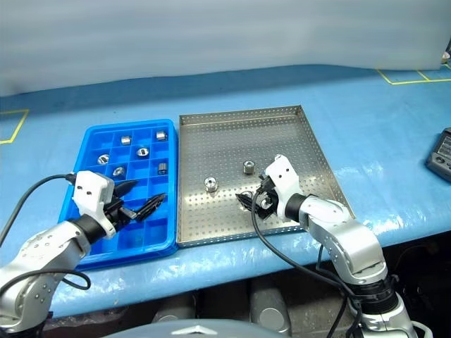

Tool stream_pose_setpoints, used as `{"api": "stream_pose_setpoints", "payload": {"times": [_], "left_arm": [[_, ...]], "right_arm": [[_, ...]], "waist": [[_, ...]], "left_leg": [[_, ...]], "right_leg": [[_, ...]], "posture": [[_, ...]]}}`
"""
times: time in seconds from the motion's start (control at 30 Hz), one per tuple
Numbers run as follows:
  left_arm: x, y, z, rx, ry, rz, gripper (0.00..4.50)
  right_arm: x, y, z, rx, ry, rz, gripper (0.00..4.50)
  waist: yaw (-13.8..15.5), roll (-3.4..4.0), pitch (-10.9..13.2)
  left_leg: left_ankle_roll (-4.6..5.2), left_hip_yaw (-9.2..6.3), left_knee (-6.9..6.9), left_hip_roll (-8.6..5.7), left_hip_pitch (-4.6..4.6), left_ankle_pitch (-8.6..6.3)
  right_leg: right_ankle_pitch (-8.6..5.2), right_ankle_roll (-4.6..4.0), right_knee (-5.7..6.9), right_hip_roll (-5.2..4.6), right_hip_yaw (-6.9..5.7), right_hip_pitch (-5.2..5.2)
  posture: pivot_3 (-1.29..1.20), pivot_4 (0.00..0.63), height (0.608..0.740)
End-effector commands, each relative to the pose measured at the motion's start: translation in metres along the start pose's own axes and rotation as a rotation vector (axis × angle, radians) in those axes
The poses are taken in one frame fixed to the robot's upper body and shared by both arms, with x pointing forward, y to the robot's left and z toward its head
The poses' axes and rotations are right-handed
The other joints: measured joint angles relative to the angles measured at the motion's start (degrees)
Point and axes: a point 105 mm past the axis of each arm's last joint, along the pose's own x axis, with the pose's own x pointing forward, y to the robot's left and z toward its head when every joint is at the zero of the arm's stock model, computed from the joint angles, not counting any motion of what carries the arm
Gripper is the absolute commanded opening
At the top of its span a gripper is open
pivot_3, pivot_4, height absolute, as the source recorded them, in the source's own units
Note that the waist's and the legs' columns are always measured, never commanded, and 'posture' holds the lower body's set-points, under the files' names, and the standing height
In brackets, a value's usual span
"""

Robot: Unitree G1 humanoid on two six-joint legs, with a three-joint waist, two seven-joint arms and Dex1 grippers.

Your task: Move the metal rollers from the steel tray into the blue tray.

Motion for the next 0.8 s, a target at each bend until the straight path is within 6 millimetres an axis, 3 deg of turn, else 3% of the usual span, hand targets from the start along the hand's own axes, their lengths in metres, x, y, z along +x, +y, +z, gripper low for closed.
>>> {"api": "stream_pose_setpoints", "payload": {"times": [0.03,0.8], "left_arm": [[-0.0015,-0.0036,0.0056,-0.013,-0.021,-0.010,4.49],[-0.0017,-0.0080,-0.0015,0.025,0.021,-0.025,4.49]], "right_arm": [[-0.0019,0.0046,0.0125,-0.049,-0.053,0.008,4.50],[0.0020,0.0124,0.0115,-0.061,-0.053,0.042,4.50]], "waist": [[-0.03,0.00,0.00],[0.00,0.00,0.00]], "left_leg": [[0.00,0.00,0.00,0.00,0.00,0.00],[0.00,0.01,0.00,0.00,0.01,0.00]], "right_leg": [[0.00,0.00,0.00,0.00,0.00,0.00],[0.00,0.00,0.00,0.00,0.01,0.00]], "posture": [[-0.05,0.150,0.740],[-0.05,0.150,0.740]]}}
